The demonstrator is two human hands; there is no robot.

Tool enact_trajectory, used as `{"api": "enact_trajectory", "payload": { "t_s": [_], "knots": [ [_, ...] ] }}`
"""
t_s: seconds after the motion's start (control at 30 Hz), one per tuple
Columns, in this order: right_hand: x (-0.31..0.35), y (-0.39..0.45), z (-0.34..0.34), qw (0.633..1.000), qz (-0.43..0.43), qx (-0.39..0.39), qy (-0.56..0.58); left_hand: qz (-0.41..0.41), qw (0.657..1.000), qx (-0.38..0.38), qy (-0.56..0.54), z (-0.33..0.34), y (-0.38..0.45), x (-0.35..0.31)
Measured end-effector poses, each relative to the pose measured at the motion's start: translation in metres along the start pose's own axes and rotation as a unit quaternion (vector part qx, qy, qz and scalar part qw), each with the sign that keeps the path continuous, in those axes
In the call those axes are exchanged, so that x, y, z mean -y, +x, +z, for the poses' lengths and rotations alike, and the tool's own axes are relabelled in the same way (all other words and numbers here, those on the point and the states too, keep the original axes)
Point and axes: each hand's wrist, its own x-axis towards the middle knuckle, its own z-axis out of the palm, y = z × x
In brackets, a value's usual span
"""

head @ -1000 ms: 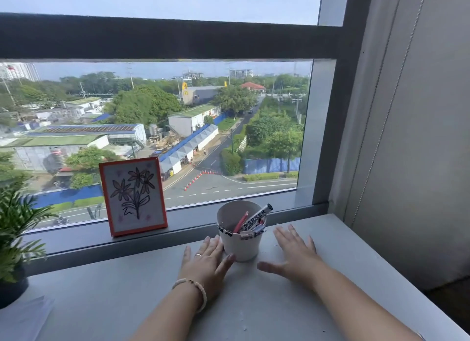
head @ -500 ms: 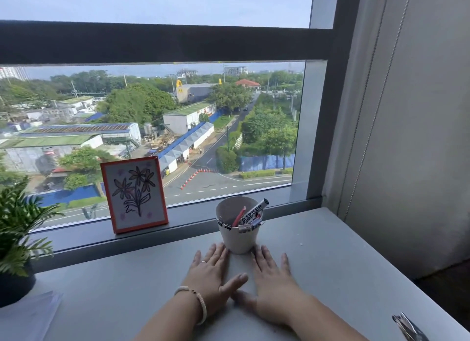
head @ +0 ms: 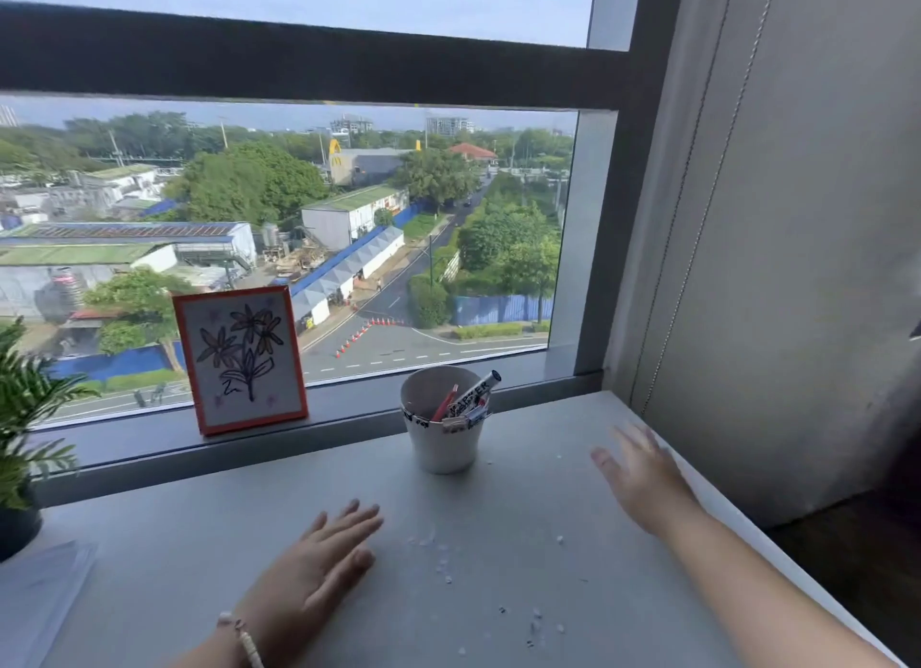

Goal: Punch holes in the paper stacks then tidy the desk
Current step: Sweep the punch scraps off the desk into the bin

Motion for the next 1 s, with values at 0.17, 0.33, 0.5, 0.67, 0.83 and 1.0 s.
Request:
{"api": "enact_trajectory", "payload": {
  "t_s": [0.17, 0.33, 0.5, 0.67, 0.83, 1.0],
  "knots": [
    [-0.016, 0.027, 0.017, 0.983, 0.107, 0.070, -0.130, -0.113, 0.991, -0.030, 0.063, -0.019, -0.022, 0.031],
    [0.037, 0.009, 0.039, 0.974, -0.054, 0.131, -0.177, -0.124, 0.986, -0.031, 0.107, -0.014, -0.023, 0.032],
    [0.060, -0.046, 0.049, 0.920, -0.293, 0.199, -0.168, -0.123, 0.982, -0.021, 0.142, -0.011, -0.025, 0.034],
    [0.050, -0.026, 0.023, 0.955, -0.251, 0.095, 0.124, -0.115, 0.977, -0.031, 0.177, -0.007, -0.027, 0.032],
    [0.017, 0.068, 0.019, 0.996, -0.034, 0.077, -0.009, -0.120, 0.973, -0.031, 0.197, -0.011, -0.027, 0.025],
    [0.054, 0.044, 0.059, 0.971, -0.084, 0.144, -0.173, -0.127, 0.966, 0.006, 0.223, -0.010, -0.026, 0.021]
  ]
}}
